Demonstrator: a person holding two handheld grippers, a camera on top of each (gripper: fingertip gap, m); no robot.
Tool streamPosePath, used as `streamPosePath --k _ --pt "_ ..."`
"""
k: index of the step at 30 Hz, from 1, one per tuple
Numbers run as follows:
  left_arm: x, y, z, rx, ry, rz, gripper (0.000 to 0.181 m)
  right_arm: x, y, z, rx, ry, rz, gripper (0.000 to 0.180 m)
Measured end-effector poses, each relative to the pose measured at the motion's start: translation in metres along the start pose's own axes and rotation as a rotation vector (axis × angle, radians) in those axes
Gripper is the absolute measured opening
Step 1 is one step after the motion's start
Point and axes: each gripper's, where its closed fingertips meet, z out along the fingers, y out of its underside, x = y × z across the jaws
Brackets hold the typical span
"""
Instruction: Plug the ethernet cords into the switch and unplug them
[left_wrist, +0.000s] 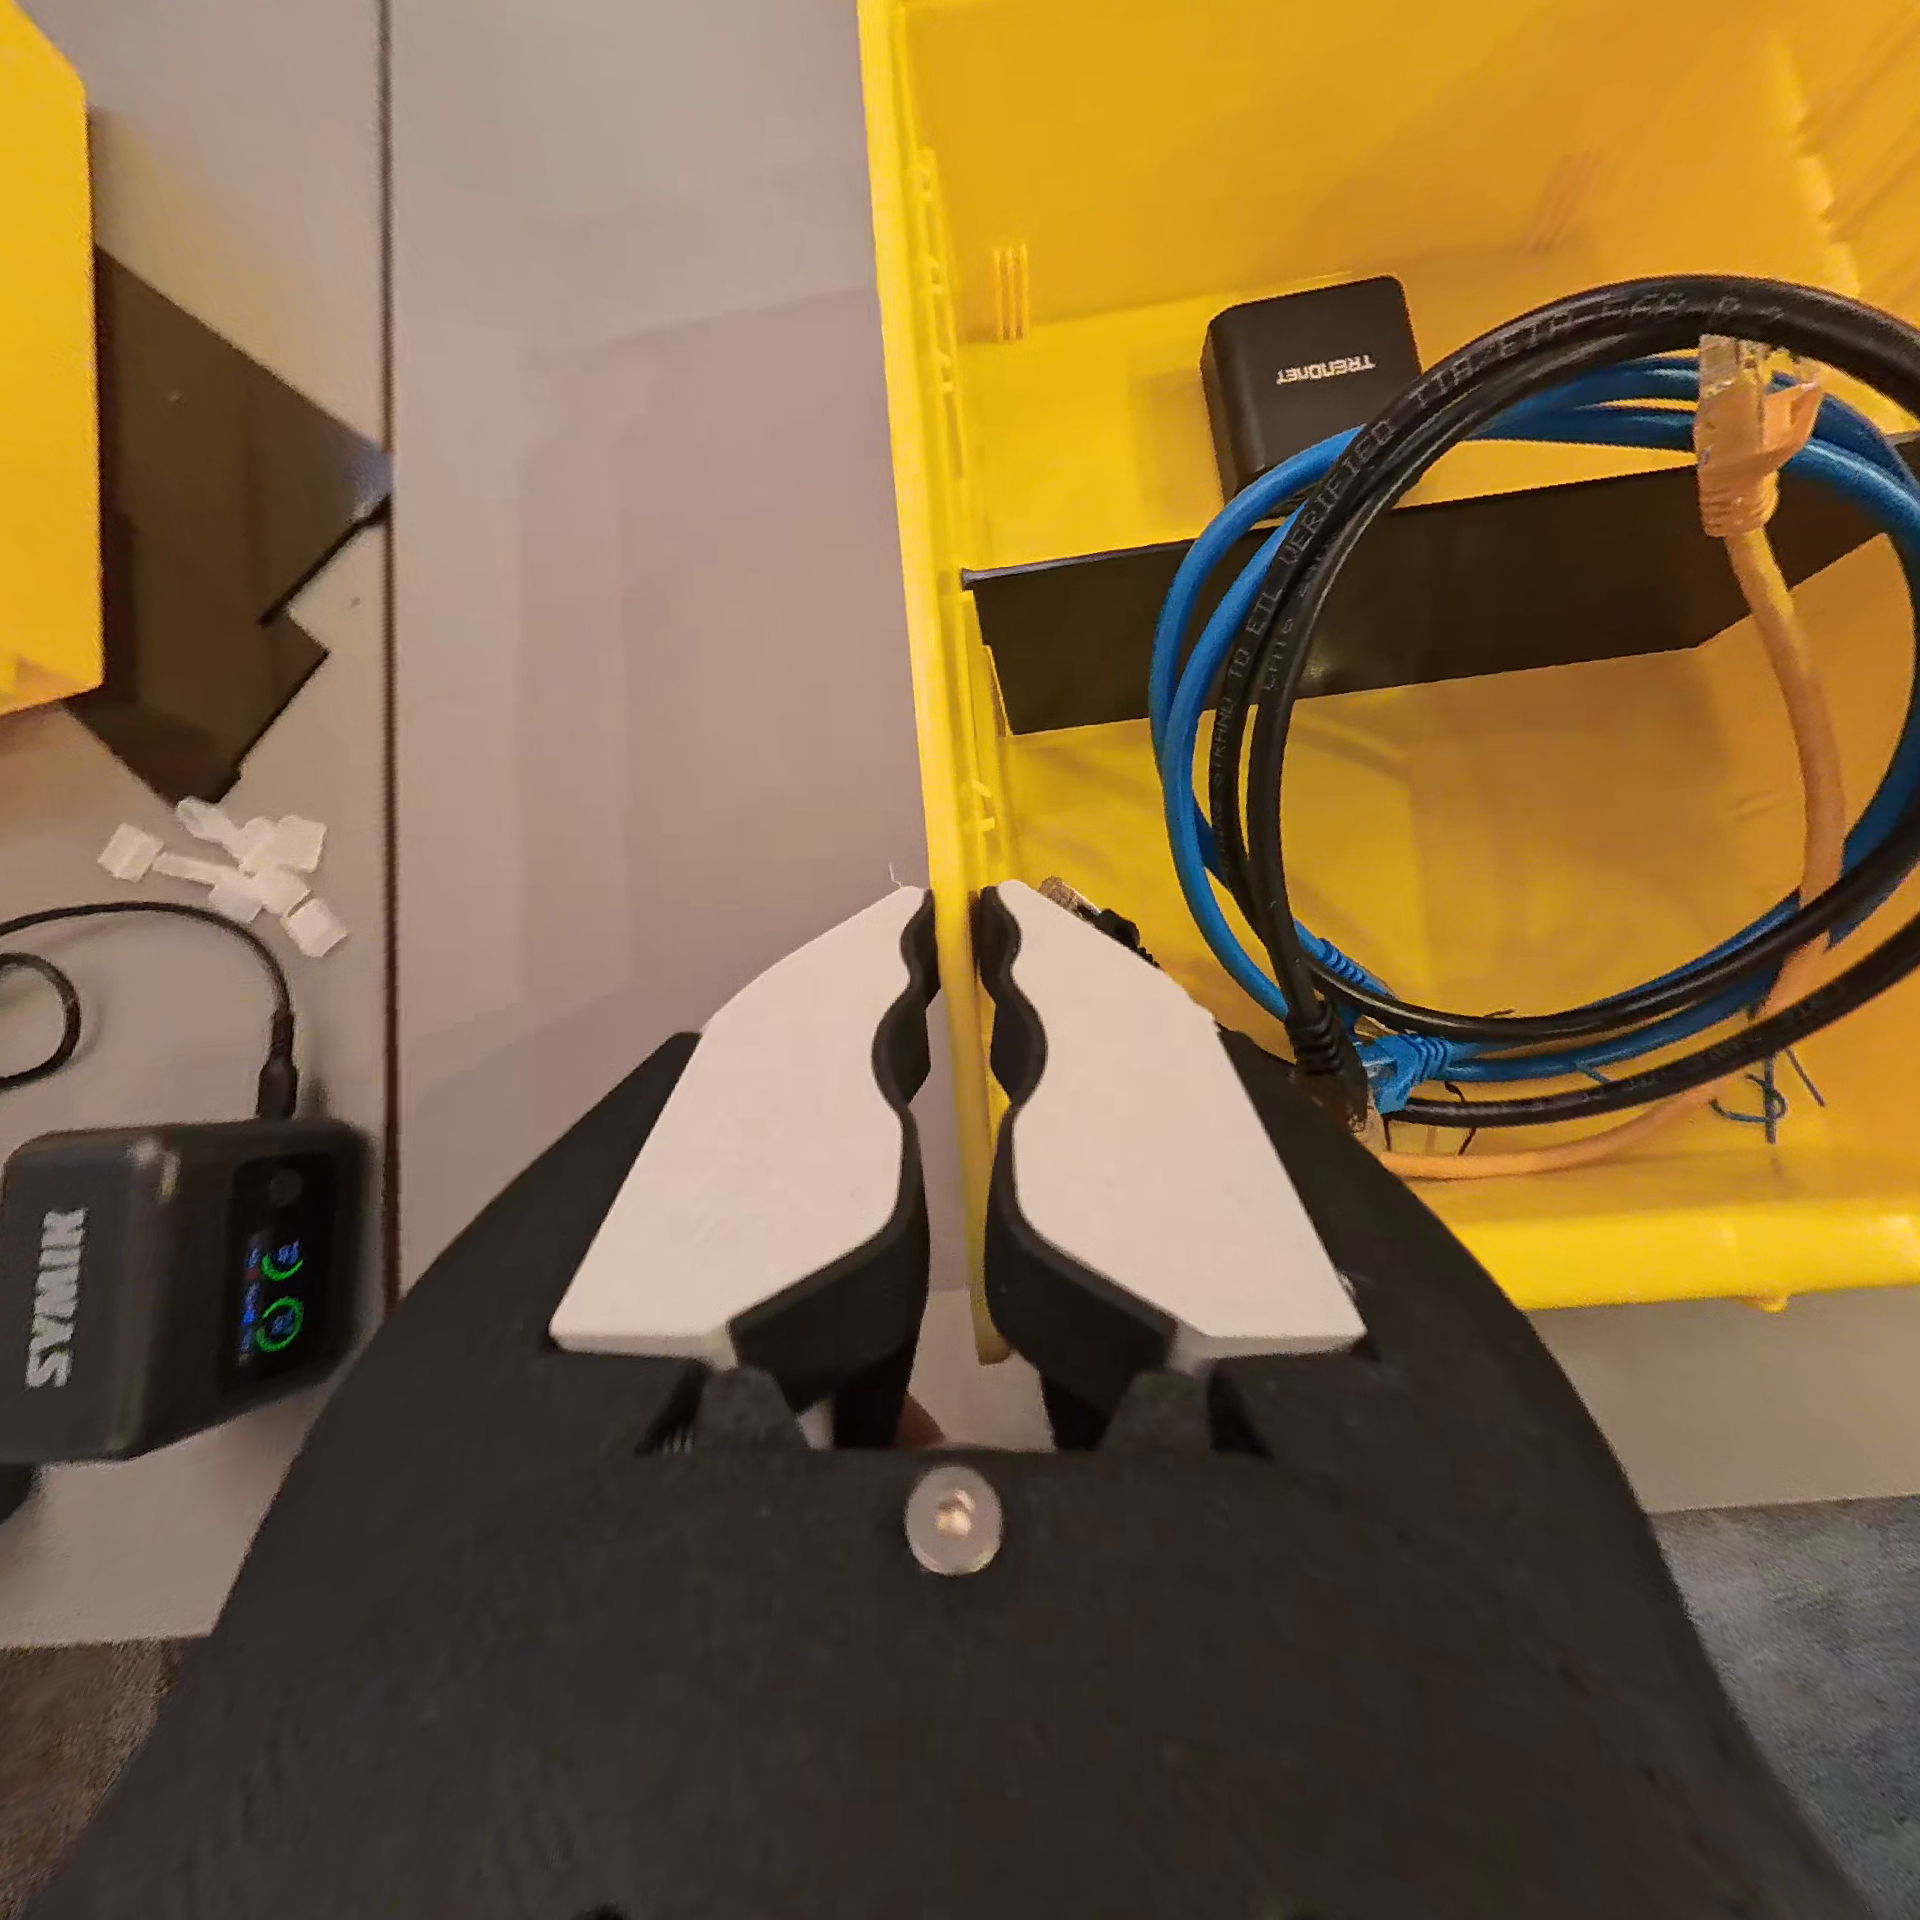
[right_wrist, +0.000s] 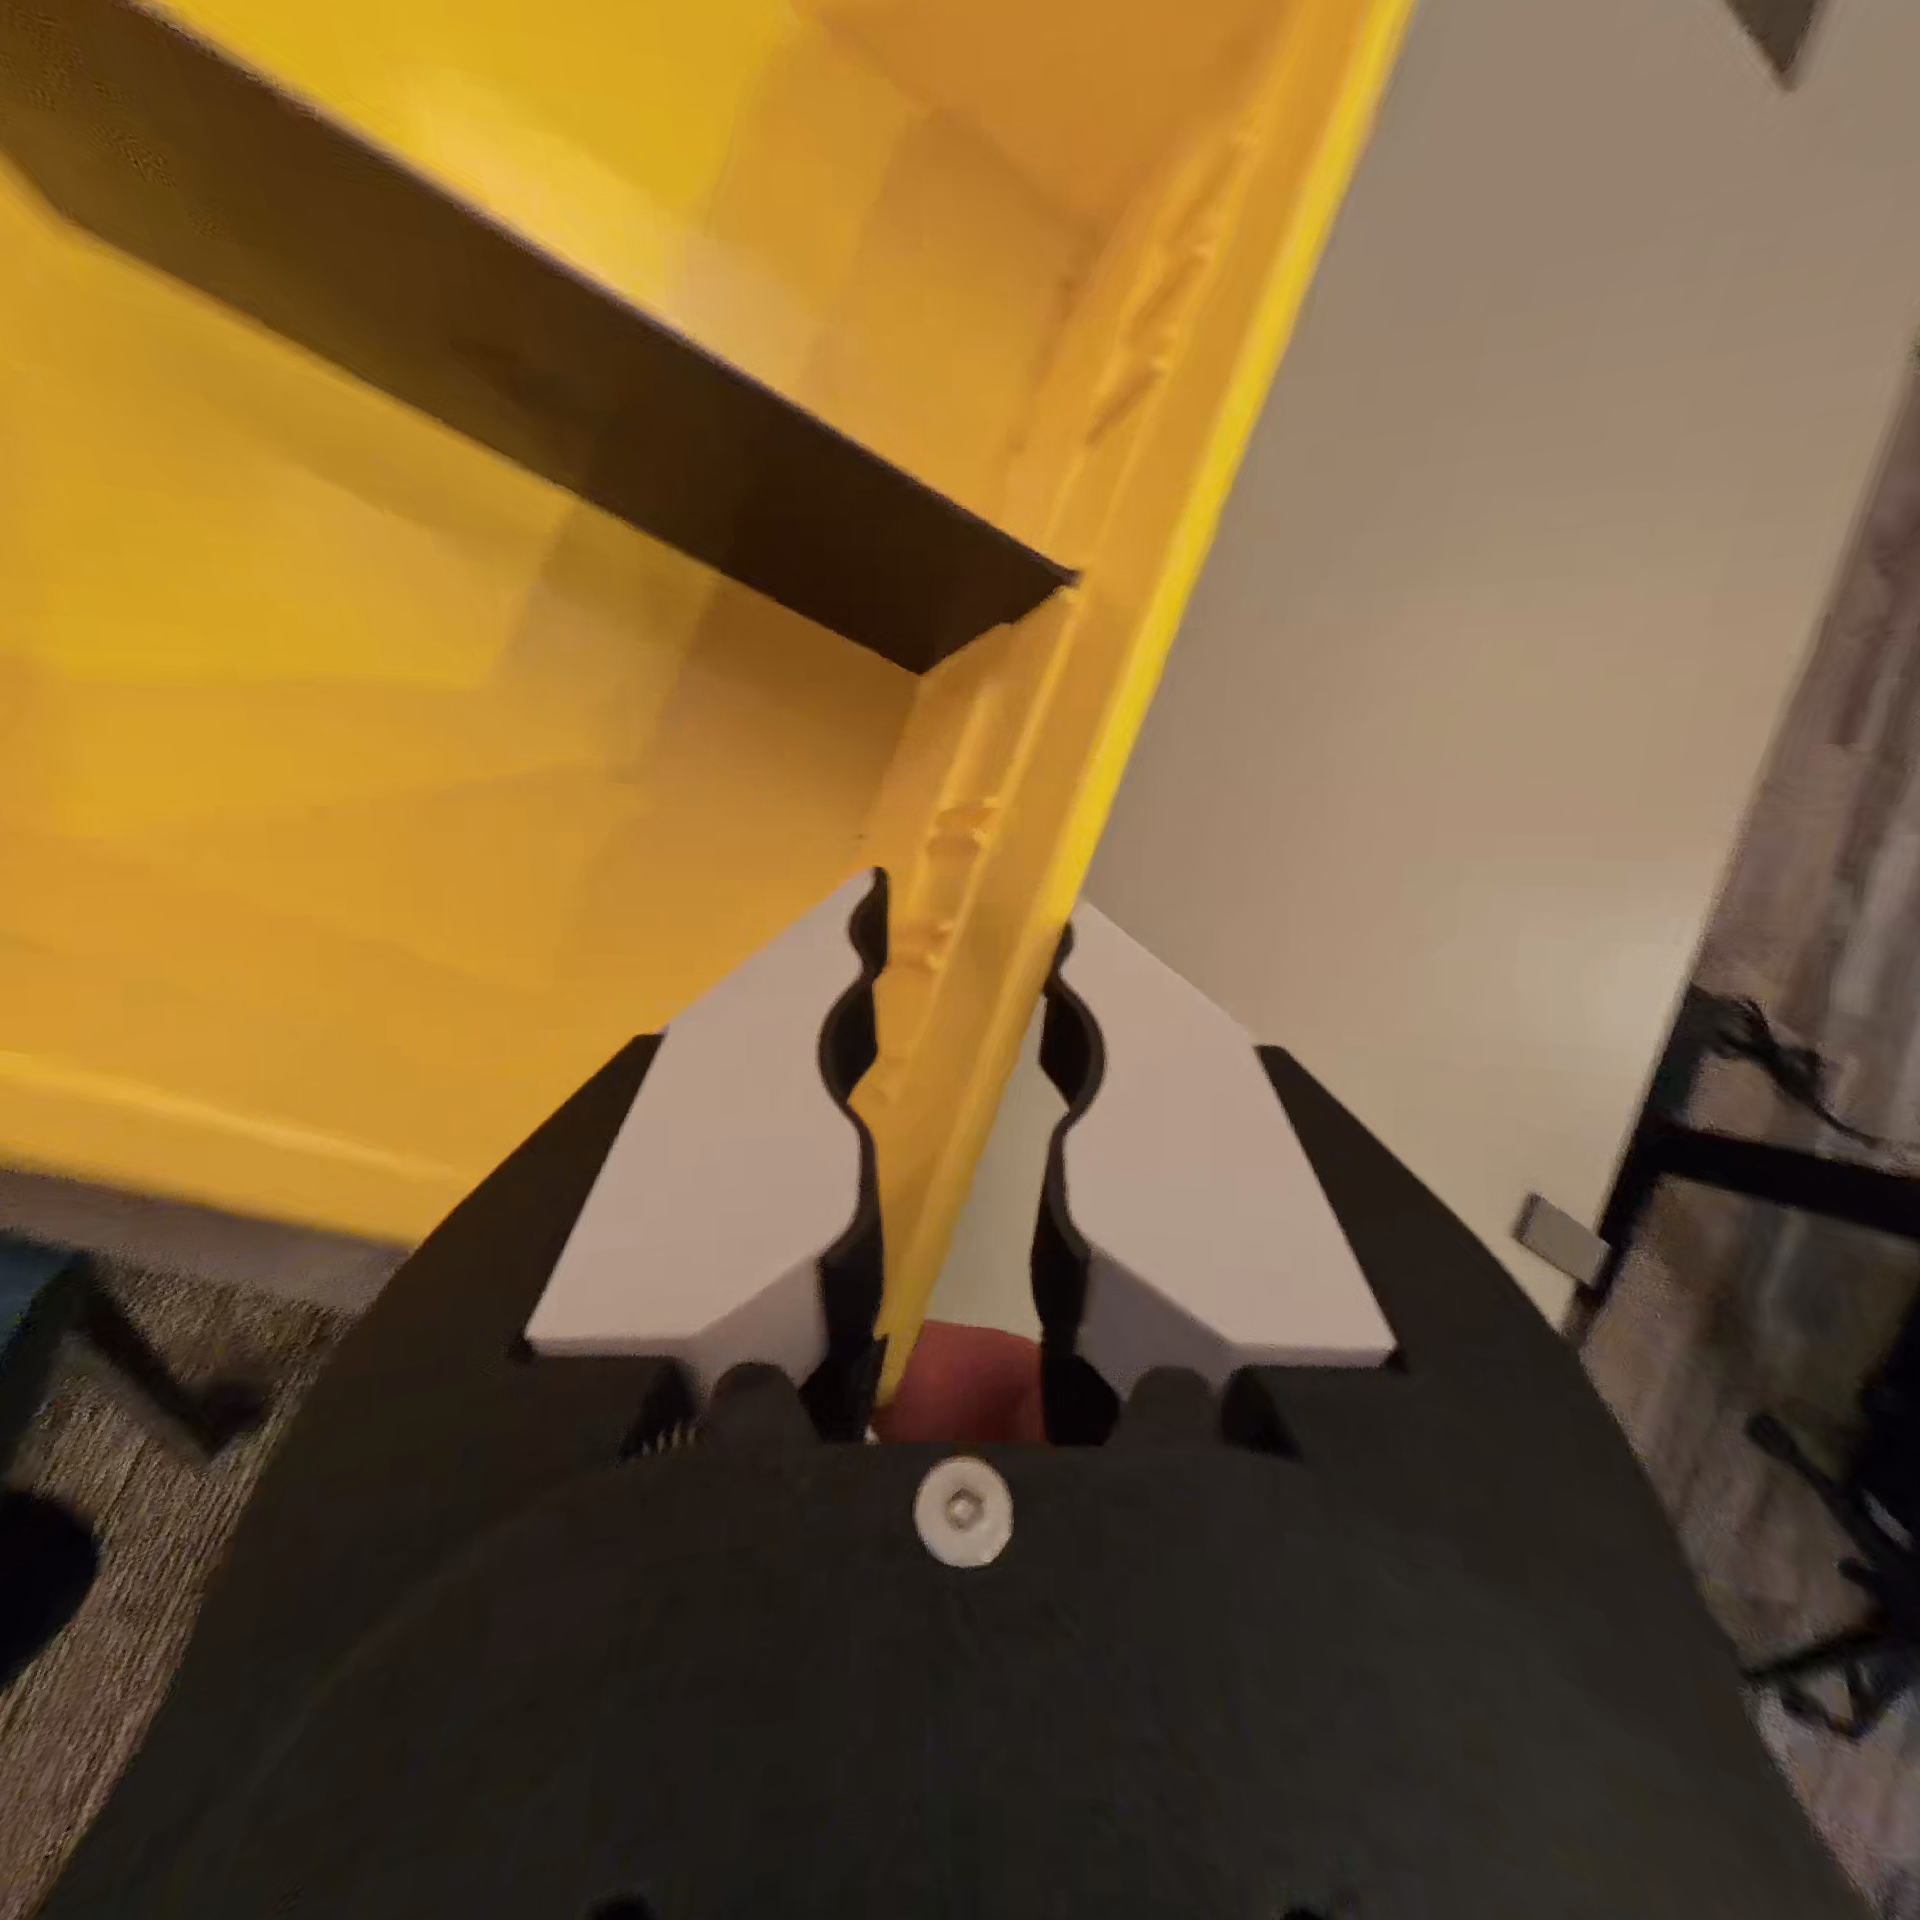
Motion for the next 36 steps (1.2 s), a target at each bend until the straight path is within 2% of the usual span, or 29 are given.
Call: streamPosePath --k 1,4,12,21,33,34,36 --pt "-0.006 0.003 -0.002 -0.001 -0.012 -0.007 0.007 0.010 0.003 0.001 -0.004 0.031 0.017 0.017" --pt "-0.022 0.013 -0.008 0.000 -0.025 -0.047 0.006 0.023 0.008 0.003 0.023 -0.004 0.052 0.012" --pt "-0.063 0.030 -0.018 0.022 -0.052 -0.084 0.006 0.076 0.038 0.006 -0.003 0.041 0.127 0.012" --pt "-0.099 0.032 -0.015 0.034 -0.073 -0.094 0.007 0.123 0.066 0.008 -0.027 0.091 0.175 0.013" --pt "-0.098 0.030 -0.016 0.094 -0.044 -0.182 0.006 0.144 0.073 0.011 -0.025 0.136 0.182 0.015" --pt "-0.099 0.026 -0.019 0.116 -0.051 -0.189 0.014 0.145 0.073 0.010 -0.023 0.154 0.173 0.017" --pt "-0.106 0.017 -0.030 0.155 -0.092 -0.198 0.047 0.149 0.073 0.007 -0.020 0.213 0.144 0.031"
